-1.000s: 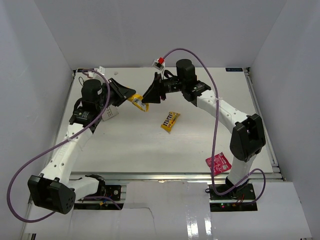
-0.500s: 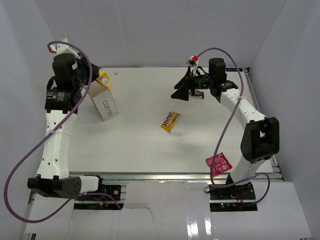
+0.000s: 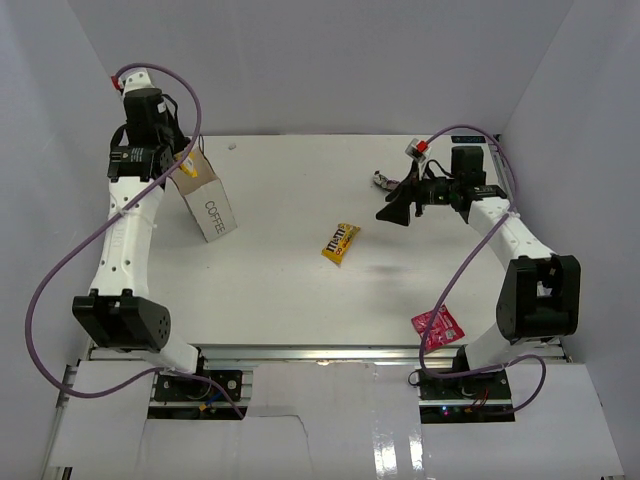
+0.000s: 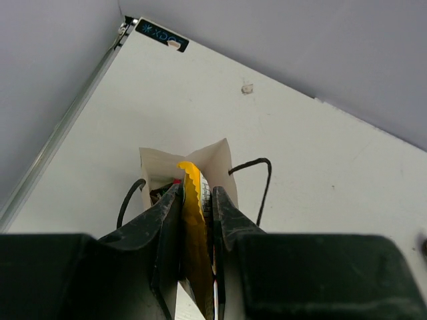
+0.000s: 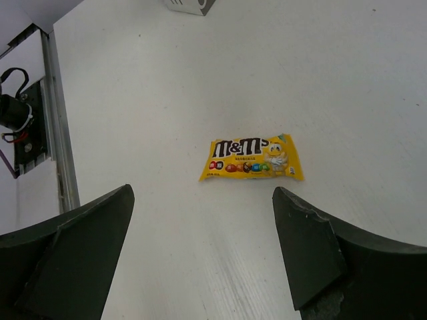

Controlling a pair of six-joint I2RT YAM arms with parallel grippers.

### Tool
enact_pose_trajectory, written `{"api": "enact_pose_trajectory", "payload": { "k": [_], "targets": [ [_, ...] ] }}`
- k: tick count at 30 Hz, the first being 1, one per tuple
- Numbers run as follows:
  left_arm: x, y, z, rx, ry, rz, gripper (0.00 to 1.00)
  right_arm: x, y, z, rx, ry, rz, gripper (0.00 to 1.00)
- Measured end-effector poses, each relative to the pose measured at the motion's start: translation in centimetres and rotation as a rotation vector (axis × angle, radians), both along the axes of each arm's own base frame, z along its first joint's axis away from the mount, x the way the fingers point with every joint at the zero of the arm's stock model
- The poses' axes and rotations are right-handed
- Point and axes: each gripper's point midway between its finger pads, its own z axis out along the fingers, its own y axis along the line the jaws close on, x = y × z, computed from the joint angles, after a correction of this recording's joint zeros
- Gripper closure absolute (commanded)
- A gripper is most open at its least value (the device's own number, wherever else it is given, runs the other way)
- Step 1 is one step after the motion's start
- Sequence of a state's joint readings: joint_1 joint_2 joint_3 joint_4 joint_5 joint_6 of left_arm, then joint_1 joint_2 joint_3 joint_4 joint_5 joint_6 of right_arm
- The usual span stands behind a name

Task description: Place the snacks into the paper bag

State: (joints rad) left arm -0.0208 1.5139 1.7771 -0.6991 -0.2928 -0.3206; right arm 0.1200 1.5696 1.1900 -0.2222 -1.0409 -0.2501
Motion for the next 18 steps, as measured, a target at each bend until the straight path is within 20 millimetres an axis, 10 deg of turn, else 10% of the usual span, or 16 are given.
{"api": "enact_pose_trajectory", "payload": {
  "k": [5, 10, 18],
  "targets": [
    [2.4, 0.5, -3.4, 0.019, 0.06, 0.007, 0.95, 0.4, -1.3, -0.3, -0.023, -0.019, -0.028, 0.1],
    [3.2, 0.5, -5.2, 0.026, 0.089, 0.002, 0.42, 0.3, -2.1, -1.6, -0.078, -0.007, -0.047, 0.1],
    [3.3, -0.2, -4.9, -0.004, 0.061, -0.022, 0.21, -0.1, -1.2, -7.2, -0.306, 0.156, -0.146, 0.1]
  ]
}}
